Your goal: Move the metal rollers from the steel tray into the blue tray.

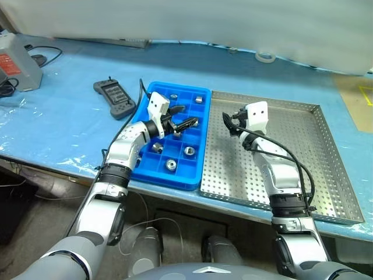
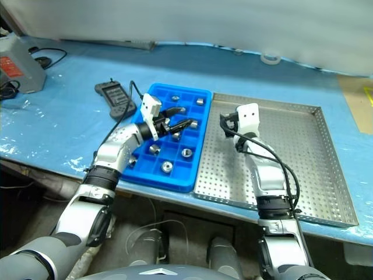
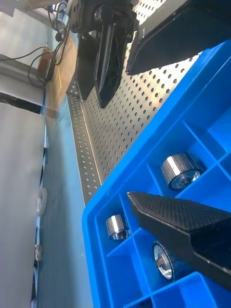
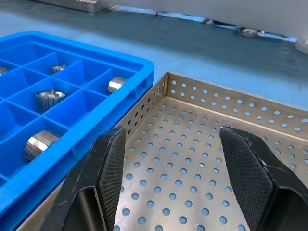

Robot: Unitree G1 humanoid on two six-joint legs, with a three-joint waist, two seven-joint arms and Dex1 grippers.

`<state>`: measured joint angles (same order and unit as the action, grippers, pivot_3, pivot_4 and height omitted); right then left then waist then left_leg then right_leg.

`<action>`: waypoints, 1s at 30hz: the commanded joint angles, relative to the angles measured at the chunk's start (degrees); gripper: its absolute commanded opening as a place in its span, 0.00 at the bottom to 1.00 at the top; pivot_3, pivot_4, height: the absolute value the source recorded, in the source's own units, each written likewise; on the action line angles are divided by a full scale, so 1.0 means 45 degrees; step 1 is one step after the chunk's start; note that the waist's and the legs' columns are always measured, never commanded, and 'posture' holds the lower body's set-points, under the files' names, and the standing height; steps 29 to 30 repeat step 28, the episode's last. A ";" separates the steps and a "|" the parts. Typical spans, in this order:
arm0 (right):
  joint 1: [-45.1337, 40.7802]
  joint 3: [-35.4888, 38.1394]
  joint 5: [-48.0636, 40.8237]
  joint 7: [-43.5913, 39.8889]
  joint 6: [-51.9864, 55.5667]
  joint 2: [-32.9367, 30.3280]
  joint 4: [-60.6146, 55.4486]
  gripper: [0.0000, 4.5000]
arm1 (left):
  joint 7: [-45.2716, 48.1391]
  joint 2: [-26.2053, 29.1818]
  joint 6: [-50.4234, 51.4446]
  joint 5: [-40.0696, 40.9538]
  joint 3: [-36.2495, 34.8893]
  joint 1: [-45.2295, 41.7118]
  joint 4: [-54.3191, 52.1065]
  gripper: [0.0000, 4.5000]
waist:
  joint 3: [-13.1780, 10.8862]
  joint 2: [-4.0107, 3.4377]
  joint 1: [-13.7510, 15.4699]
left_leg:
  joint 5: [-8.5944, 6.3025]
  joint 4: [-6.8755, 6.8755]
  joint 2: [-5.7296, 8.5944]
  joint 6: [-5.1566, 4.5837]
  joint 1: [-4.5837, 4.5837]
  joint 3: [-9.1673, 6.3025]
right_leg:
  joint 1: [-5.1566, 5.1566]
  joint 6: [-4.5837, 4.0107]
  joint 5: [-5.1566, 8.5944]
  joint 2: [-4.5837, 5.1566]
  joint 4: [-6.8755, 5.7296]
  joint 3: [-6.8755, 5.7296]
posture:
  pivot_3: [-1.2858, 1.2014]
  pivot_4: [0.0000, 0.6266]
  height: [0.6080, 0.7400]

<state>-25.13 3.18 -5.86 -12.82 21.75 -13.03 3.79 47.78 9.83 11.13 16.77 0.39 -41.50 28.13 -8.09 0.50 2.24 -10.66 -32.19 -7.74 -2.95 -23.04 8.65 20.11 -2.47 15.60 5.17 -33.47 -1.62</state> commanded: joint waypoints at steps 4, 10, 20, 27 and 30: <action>-0.0757 -0.0181 0.0170 -0.0146 -0.0592 -0.0040 0.0439 0.71 | -0.0175 0.0121 -0.0215 0.0079 -0.0102 0.0493 -0.0994 0.90 | -0.0001 -0.0001 0.0007 | 0.0000 0.0000 -0.0001 0.0000 0.0001 0.0000 | 0.0001 -0.0001 0.0000 0.0000 -0.0002 -0.0001 | 0.51 0.24 1.00; -0.0843 -0.0242 0.0133 -0.0147 -0.0689 0.0056 0.0477 0.71 | -0.0197 0.0186 -0.0027 0.0175 -0.0108 0.0481 -0.1356 0.90 | -0.0001 -0.0001 0.0067 | -0.0003 -0.0005 0.0002 -0.0004 -0.0014 -0.0003 | 0.0003 -0.0001 0.0000 0.0002 0.0002 -0.0005 | 0.51 0.24 1.00; -0.0708 -0.0201 0.0178 0.0168 -0.0953 0.0168 0.0658 0.71 | 0.0008 0.0174 0.0059 0.0151 0.0017 0.0247 -0.1230 0.90 | -0.0001 -0.0002 0.0035 | -0.0002 -0.0005 0.0002 -0.0002 -0.0009 -0.0003 | 0.0003 0.0001 -0.0001 0.0002 -0.0001 -0.0003 | 0.50 0.24 1.00; -0.0464 -0.0225 0.0236 0.0319 -0.0964 0.0235 0.0435 0.71 | 0.0134 0.0168 0.0133 0.0097 0.0093 0.0051 -0.1048 0.90 | -0.0001 -0.0002 0.0025 | -0.0002 -0.0004 0.0003 -0.0003 -0.0011 -0.0003 | 0.0004 0.0000 0.0000 0.0002 0.0001 -0.0003 | 0.49 0.24 1.00; -0.0447 -0.0203 0.0251 0.0348 -0.0994 0.0235 0.0491 0.71 | 0.0100 0.0164 0.0116 0.0084 0.0069 0.0027 -0.1008 0.90 | -0.0001 -0.0002 0.0025 | -0.0002 -0.0005 0.0003 -0.0003 -0.0009 -0.0002 | 0.0003 0.0000 0.0000 0.0002 0.0001 -0.0002 | 0.49 0.24 1.00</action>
